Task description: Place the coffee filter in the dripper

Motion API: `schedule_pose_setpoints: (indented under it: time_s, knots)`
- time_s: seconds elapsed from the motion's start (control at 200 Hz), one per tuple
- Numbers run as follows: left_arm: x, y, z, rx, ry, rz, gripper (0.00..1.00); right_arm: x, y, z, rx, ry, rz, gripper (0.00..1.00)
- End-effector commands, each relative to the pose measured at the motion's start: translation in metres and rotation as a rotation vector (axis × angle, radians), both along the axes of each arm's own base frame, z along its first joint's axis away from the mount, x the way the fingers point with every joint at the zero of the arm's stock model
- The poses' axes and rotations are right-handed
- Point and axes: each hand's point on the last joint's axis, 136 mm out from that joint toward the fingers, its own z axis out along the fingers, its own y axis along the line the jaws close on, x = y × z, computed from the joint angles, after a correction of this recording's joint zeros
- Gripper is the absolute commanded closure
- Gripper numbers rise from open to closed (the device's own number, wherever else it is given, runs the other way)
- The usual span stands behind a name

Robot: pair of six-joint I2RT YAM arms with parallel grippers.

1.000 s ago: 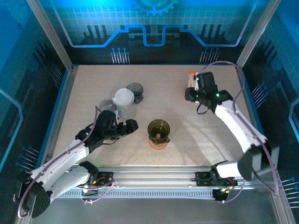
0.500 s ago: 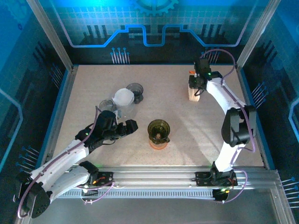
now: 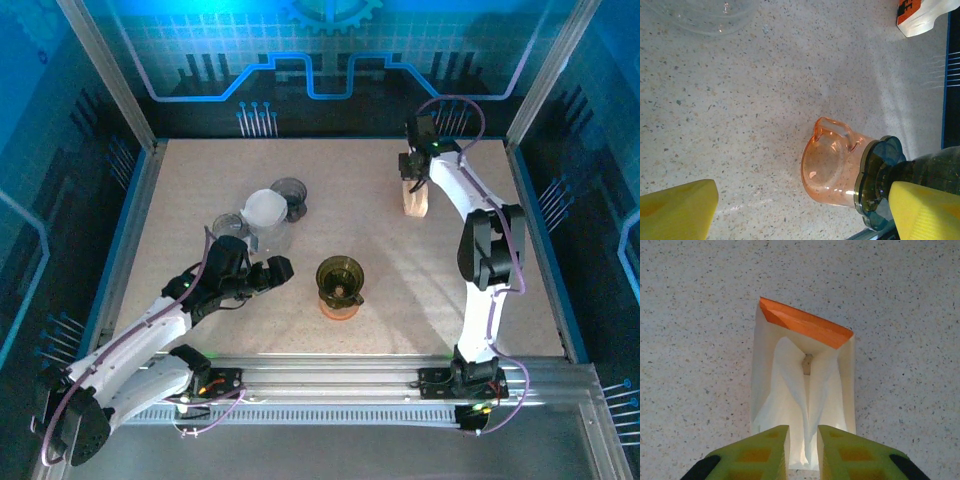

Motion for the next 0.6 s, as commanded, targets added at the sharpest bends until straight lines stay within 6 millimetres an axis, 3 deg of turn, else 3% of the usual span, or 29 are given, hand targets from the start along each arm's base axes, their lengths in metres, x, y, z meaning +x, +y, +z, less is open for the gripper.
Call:
schedule_pose_setpoints:
  time_s: [0.0, 0.595]
  knots:
    - [0.003, 0.004, 0.001, 0.018, -0.005, 0.011, 0.1, 0.006, -0.001, 0.003, -0.028, 0.004, 0.016, 0.78]
    - [0.006, 0.008, 0.001, 0.027, -0.006, 0.024, 0.1, 0.018, 0.002, -0.019, -0.041, 0.041, 0.017, 0.77]
